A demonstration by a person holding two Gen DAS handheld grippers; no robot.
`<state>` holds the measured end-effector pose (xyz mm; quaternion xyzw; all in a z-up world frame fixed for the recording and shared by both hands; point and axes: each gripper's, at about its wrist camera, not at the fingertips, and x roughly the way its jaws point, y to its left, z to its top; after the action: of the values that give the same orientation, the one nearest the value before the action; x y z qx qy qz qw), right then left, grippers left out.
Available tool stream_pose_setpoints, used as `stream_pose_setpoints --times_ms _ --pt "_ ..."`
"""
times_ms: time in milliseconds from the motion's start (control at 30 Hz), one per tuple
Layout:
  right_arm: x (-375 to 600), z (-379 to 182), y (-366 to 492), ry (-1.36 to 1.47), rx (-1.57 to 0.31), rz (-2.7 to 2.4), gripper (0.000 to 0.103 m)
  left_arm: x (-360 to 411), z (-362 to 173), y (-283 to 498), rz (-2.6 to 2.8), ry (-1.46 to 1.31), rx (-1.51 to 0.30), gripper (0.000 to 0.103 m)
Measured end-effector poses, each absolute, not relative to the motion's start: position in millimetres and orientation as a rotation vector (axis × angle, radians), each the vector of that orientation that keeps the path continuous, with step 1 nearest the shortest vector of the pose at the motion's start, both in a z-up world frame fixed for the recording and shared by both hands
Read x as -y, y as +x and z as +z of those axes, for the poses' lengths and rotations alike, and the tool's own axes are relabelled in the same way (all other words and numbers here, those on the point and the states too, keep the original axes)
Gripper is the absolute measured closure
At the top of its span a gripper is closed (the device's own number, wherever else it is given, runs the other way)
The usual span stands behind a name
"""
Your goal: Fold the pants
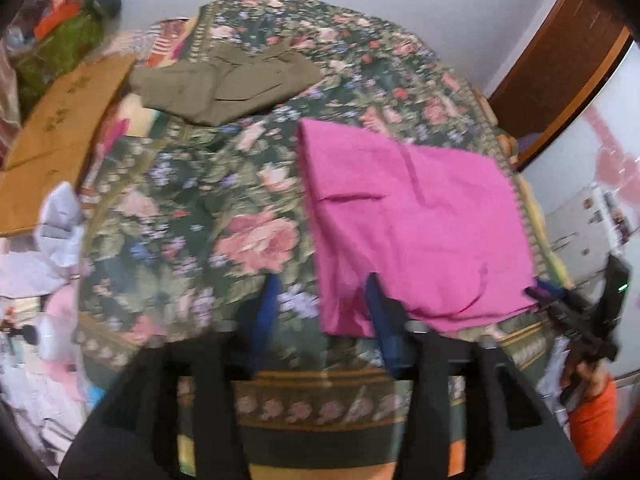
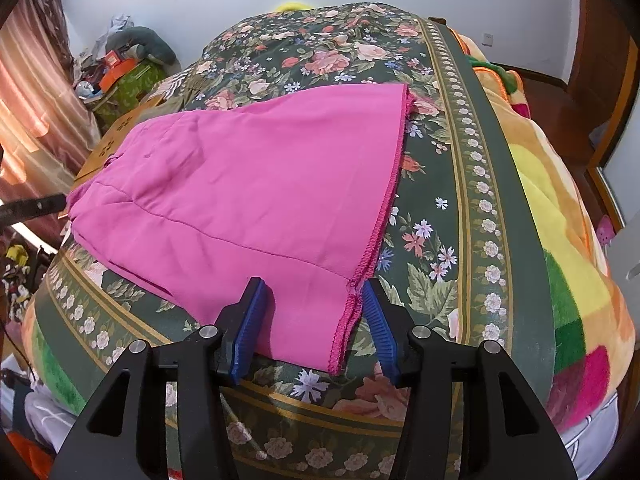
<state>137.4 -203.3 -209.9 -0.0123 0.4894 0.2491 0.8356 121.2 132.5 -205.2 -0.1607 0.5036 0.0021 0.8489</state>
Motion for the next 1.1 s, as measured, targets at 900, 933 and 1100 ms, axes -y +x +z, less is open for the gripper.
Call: stream_pose_setpoints --times_ms 900,933,1100 --pt "209.9 -212.2 138.4 -0.037 -1.027 0.524 0.056 -104.8 -233.2 109.2 0.06 -0.191 -1.073 0.094" --pt "209.5 -211.7 138.8 -0.042 -1.029 0.524 0.056 -103.1 -230.9 108.7 0.058 -0.175 -1.067 0.094" --pt "210.1 -205.6 148.2 -0.056 -1.058 0.516 0.054 -107.9 -215.7 111.7 0.05 -0.135 -1.05 0.093"
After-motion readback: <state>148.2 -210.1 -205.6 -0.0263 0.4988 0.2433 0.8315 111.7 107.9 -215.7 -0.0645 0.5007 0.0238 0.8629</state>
